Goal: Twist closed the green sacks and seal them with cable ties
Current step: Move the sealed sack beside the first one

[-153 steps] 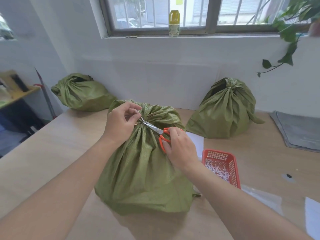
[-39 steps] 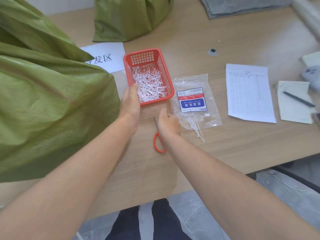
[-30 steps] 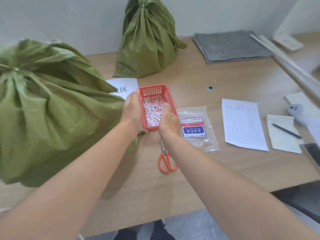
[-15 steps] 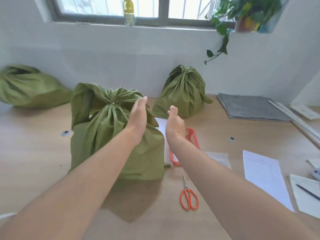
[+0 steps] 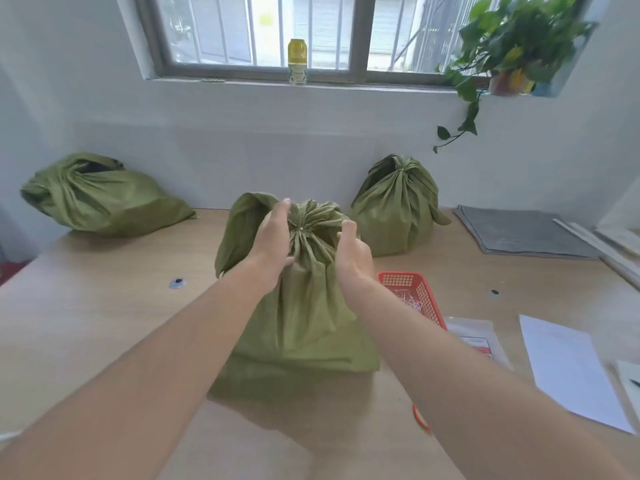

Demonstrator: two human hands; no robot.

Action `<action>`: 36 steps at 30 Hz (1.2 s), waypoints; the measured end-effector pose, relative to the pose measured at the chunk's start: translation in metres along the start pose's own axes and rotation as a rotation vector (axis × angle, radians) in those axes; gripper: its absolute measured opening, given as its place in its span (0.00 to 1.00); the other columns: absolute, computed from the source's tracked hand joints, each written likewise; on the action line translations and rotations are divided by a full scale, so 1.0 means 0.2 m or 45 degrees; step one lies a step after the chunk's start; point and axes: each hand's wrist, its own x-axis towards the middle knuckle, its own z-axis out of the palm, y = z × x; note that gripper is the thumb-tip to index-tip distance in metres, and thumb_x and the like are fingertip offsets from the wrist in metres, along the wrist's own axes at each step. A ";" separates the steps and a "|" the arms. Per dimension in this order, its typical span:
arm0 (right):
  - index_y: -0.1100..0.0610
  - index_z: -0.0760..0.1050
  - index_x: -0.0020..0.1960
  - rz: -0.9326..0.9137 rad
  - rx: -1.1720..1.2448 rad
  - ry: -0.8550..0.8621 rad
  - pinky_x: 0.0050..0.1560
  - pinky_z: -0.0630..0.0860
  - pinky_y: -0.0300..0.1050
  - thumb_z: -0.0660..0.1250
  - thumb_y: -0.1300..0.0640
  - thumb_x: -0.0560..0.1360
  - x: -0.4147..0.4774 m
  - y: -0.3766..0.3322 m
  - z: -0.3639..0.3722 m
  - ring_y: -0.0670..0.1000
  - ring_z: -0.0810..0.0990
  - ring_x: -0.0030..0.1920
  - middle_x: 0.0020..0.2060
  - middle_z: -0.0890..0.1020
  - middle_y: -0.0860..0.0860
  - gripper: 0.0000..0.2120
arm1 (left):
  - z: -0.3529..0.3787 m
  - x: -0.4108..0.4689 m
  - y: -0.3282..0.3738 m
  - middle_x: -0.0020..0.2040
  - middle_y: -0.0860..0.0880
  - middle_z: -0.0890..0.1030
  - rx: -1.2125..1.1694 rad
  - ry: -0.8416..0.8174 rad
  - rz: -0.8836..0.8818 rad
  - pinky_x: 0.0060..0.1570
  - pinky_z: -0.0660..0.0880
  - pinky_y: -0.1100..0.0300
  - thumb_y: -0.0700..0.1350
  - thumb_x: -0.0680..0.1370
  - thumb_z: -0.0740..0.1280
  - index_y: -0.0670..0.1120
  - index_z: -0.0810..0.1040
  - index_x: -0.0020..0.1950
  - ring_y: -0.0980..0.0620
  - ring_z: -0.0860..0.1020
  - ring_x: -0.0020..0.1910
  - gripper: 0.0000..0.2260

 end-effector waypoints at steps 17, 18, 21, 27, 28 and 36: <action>0.56 0.69 0.75 0.300 -0.087 -0.284 0.66 0.71 0.55 0.47 0.35 0.80 0.37 -0.11 0.34 0.59 0.74 0.60 0.63 0.76 0.56 0.35 | -0.11 0.55 -0.01 0.55 0.39 0.83 0.347 -0.131 -0.406 0.40 0.80 0.53 0.66 0.76 0.61 0.40 0.77 0.60 0.42 0.83 0.51 0.30; 0.56 0.69 0.76 0.309 -0.077 -0.294 0.65 0.70 0.55 0.48 0.34 0.80 0.38 -0.14 0.37 0.60 0.74 0.61 0.66 0.76 0.57 0.35 | -0.12 0.58 0.01 0.54 0.39 0.84 0.368 -0.119 -0.386 0.40 0.81 0.53 0.66 0.76 0.61 0.41 0.79 0.58 0.43 0.83 0.50 0.29; 0.55 0.73 0.71 0.314 0.054 -0.293 0.66 0.73 0.58 0.49 0.28 0.71 0.39 -0.24 0.46 0.60 0.78 0.59 0.63 0.79 0.55 0.41 | -0.16 0.65 0.10 0.51 0.40 0.84 0.397 -0.066 -0.321 0.40 0.81 0.53 0.66 0.77 0.60 0.42 0.80 0.53 0.43 0.82 0.47 0.28; 0.56 0.74 0.57 0.279 0.190 -0.234 0.63 0.78 0.58 0.51 0.28 0.70 0.56 -0.43 0.61 0.58 0.81 0.53 0.55 0.81 0.54 0.36 | -0.23 0.86 0.30 0.53 0.40 0.82 0.334 0.010 -0.267 0.39 0.81 0.53 0.67 0.76 0.61 0.40 0.79 0.51 0.42 0.81 0.49 0.29; 0.55 0.73 0.57 0.253 0.192 -0.239 0.63 0.77 0.58 0.51 0.28 0.71 0.59 -0.48 0.63 0.58 0.80 0.54 0.56 0.80 0.54 0.33 | -0.23 0.91 0.35 0.53 0.40 0.81 0.321 0.015 -0.261 0.41 0.82 0.52 0.66 0.76 0.61 0.40 0.79 0.51 0.42 0.81 0.49 0.28; 0.57 0.78 0.60 0.078 0.165 -0.200 0.50 0.77 0.51 0.51 0.29 0.74 1.01 -0.86 0.85 0.55 0.80 0.48 0.52 0.83 0.53 0.36 | -0.20 1.42 0.67 0.53 0.42 0.83 0.228 -0.064 -0.138 0.54 0.80 0.50 0.67 0.76 0.60 0.43 0.79 0.51 0.43 0.82 0.54 0.27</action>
